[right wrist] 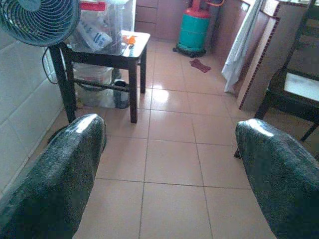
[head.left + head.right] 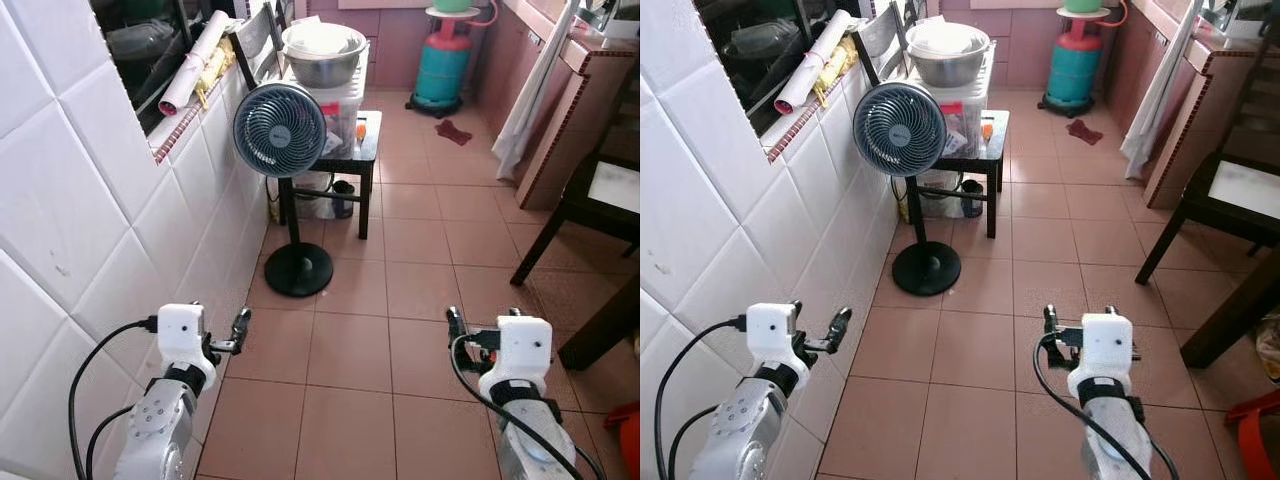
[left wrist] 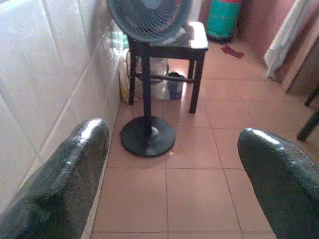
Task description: Setting the table
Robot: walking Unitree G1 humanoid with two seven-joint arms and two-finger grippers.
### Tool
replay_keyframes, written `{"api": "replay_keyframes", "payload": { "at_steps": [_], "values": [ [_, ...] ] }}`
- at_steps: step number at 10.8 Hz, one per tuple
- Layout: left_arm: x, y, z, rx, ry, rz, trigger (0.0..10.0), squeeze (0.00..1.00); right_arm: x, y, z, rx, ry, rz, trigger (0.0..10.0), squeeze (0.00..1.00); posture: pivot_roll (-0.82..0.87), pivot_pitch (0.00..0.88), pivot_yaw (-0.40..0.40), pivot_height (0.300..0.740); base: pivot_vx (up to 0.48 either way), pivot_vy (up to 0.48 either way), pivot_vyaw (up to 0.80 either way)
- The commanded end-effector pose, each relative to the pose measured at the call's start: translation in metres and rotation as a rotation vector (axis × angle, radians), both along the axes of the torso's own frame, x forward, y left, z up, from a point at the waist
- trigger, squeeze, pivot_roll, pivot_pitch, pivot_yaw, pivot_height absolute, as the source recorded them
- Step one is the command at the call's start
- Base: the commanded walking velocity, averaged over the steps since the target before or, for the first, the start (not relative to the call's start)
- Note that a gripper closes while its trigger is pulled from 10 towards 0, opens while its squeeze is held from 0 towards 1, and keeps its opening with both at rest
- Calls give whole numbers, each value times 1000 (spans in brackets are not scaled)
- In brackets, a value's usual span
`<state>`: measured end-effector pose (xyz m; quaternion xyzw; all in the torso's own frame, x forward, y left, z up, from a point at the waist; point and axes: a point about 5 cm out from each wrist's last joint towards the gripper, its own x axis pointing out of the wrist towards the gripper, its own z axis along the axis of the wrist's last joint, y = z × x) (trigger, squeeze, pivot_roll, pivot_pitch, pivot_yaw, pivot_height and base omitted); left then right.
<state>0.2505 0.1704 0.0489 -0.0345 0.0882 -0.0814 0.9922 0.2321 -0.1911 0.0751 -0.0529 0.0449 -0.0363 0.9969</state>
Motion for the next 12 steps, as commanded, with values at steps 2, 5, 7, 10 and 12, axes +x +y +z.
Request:
{"api": "replay_keyframes", "payload": {
  "at_steps": [2, 5, 7, 10, 12],
  "values": [
    [6, -11, 1, 6, -2, -46, 10000, 0, 1, 5, -1, 11, 11, 8, 10000, 0, -63, 10, 61, 740, 0, 0, -800],
    [15, -6, 3, -37, 0, 19, 10000, 0, -1, 1, -1, -4, 14, -8, 10000, 0, -68, 17, 67, 740, 0, 0, -800],
    [15, 1, 9, -31, -26, 64, 10000, 0, -4, -6, -4, -37, 22, -36, 10000, 0, -45, 5, 97, 740, 0, 0, -800],
    [12, 9, 11, -56, -24, 114, 10000, 0, -4, -11, -3, -53, 12, -61, 10000, 0, -44, 0, 102, 740, 0, 0, -800],
    [6, -17, -3, -29, 3, -49, 10000, 0, 5, -8, -4, -7, 11, -73, 10000, 0, -66, 25, 59, 740, 0, 0, -800]
  ]
}}
